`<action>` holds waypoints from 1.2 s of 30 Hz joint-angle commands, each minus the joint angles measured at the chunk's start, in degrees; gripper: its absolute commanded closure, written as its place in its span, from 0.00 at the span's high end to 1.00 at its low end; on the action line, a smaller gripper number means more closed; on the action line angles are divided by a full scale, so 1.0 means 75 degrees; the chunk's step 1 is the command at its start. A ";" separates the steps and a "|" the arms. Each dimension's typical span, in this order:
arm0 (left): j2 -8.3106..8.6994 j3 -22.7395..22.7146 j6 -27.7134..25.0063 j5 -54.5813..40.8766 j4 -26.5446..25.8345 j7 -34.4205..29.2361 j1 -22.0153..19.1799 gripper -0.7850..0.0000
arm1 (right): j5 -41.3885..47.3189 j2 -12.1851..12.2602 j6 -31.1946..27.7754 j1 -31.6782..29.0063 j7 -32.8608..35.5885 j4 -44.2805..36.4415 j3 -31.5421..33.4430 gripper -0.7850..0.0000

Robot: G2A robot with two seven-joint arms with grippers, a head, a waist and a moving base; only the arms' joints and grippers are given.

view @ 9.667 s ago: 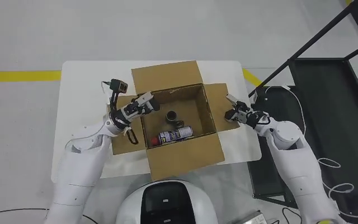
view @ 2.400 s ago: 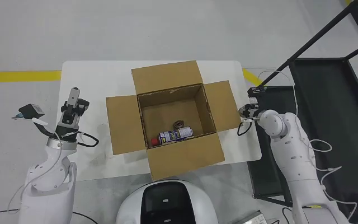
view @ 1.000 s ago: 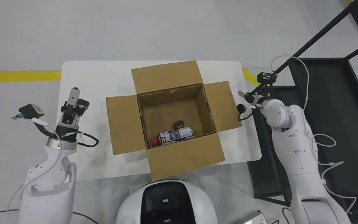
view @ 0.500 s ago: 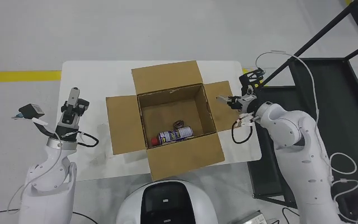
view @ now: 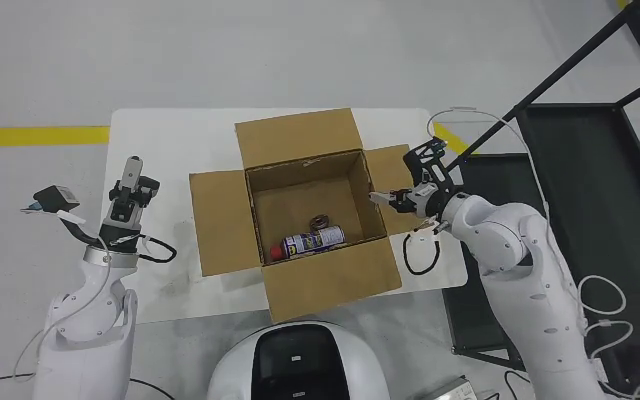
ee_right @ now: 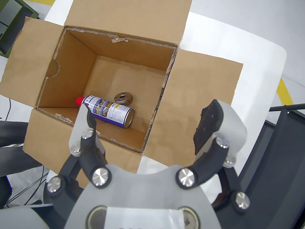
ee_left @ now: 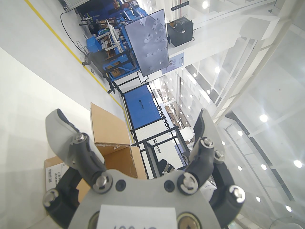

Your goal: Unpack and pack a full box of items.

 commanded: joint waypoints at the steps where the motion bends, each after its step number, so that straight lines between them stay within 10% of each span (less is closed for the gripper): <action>1: 0.0000 0.0000 0.0000 0.0000 0.0000 0.0000 0.0000 1.00 | 0.0010 -0.0001 -0.0003 -0.0007 -0.0038 0.0008 0.0000 1.00; 20: 0.0000 0.0000 0.0000 0.0000 0.0000 0.0000 0.0000 1.00 | 0.0068 -0.0469 0.0505 0.2762 0.1948 0.2087 -0.3902 1.00; 36: 0.0000 0.0000 0.0000 0.0000 0.0000 0.0000 0.0000 1.00 | 0.0011 -0.0830 0.1394 0.3851 0.1835 0.3616 -0.4953 1.00</action>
